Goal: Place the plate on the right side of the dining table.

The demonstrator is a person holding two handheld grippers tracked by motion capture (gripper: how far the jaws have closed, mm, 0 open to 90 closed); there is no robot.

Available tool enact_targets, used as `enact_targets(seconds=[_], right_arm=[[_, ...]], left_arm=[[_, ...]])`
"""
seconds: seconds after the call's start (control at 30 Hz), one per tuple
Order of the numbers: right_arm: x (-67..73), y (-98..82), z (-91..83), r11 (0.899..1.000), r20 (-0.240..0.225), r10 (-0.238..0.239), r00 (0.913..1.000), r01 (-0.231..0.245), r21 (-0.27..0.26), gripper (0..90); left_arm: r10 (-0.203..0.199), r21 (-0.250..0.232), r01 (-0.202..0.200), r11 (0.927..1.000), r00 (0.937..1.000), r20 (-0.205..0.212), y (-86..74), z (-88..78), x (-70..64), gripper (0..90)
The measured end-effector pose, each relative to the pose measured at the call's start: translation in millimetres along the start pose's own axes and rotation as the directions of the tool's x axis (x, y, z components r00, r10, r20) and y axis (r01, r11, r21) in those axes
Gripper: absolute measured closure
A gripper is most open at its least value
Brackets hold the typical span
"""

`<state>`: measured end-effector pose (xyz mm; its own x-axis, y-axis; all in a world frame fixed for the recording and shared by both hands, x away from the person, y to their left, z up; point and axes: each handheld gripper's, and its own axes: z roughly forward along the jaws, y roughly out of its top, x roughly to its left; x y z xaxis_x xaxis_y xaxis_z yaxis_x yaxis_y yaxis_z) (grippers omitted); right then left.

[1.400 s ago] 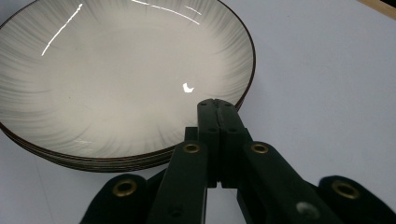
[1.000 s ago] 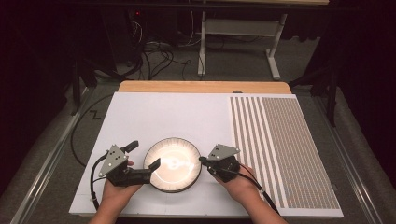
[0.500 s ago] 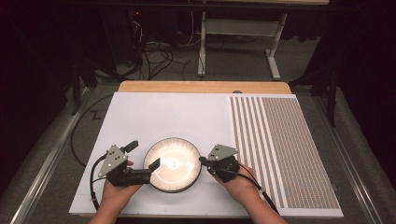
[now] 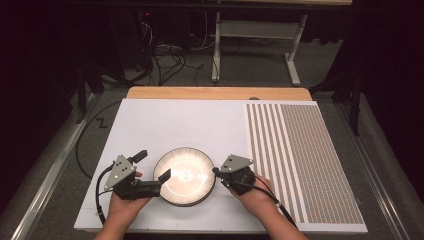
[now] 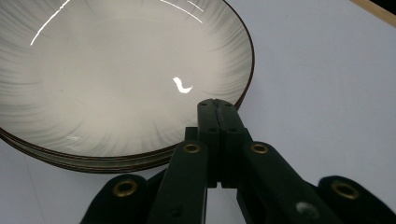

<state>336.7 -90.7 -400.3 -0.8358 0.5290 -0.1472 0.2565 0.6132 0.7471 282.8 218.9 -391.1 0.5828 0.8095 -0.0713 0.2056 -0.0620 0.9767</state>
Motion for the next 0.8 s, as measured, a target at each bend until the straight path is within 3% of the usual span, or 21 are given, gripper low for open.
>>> enact_targets(seconds=[0.1,0.13,0.17,0.2,0.23,0.4,0.43,0.47,0.5,0.53,0.8], right_arm=[[0.9,0.9,0.6,1.0,0.002,-0.003,1.0,0.003,0.006,90.0],[1.4,1.2,0.9,1.0,0.0,-0.003,1.0,0.003,0.006,90.0],[2.1,1.5,1.3,1.0,-0.003,-0.003,1.0,0.003,0.006,90.0],[2.8,1.7,1.8,1.0,-0.003,-0.005,1.0,0.005,0.007,90.0],[3.3,2.0,2.2,1.0,-0.002,-0.009,1.0,0.009,0.007,90.0],[3.2,2.6,3.0,1.0,-0.007,-0.008,0.9999,0.008,0.01,90.0],[3.4,2.7,3.1,1.0,-0.008,-0.008,0.9999,0.008,0.01,90.0],[3.4,2.7,3.1,1.0,-0.008,-0.008,0.9999,0.008,0.01,90.0],[3.7,2.7,3.4,1.0,-0.009,-0.007,0.9999,0.007,0.009,90.0],[3.8,2.8,3.5,1.0,-0.01,-0.007,0.9999,0.007,0.009,90.0],[3.9,2.6,4.4,1.0,-0.018,-0.005,0.9998,0.005,0.008,90.0]], left_arm=[[0.003,-0.002,-0.003,1.0,1.0,0.001,0.6,-0.6,-0.1,1.2],[-0.053,-0.039,0.053,0.9978,0.9986,0.007,0.0,2.1,-4.0,1.2],[0.002,-0.002,-0.002,1.0,1.0,0.0,0.6,-0.5,0.2,1.2],[-0.075,-0.044,0.075,0.9962,0.9971,0.014,-0.3,2.7,-5.3,1.2],[-0.086,-0.039,0.087,0.9954,0.996,0.021,-0.4,2.4,-6.1,1.2],[-0.078,-0.034,0.079,0.9963,0.9967,0.022,-0.1,1.4,-5.1,1.2],[0.004,-0.001,-0.004,1.0,1.0,0.004,1.0,-1.3,1.3,1.2],[0.004,-0.001,-0.004,1.0,1.0,0.004,1.0,-1.3,1.3,1.2],[-0.038,-0.014,0.038,0.9992,0.9992,0.013,0.5,-0.6,-1.7,1.2],[0.0,-0.004,0.0,1.0,1.0,0.003,1.0,-1.4,1.3,1.2],[-0.003,-0.003,0.003,1.0,1.0,0.002,0.9,-0.9,1.3,1.2]])
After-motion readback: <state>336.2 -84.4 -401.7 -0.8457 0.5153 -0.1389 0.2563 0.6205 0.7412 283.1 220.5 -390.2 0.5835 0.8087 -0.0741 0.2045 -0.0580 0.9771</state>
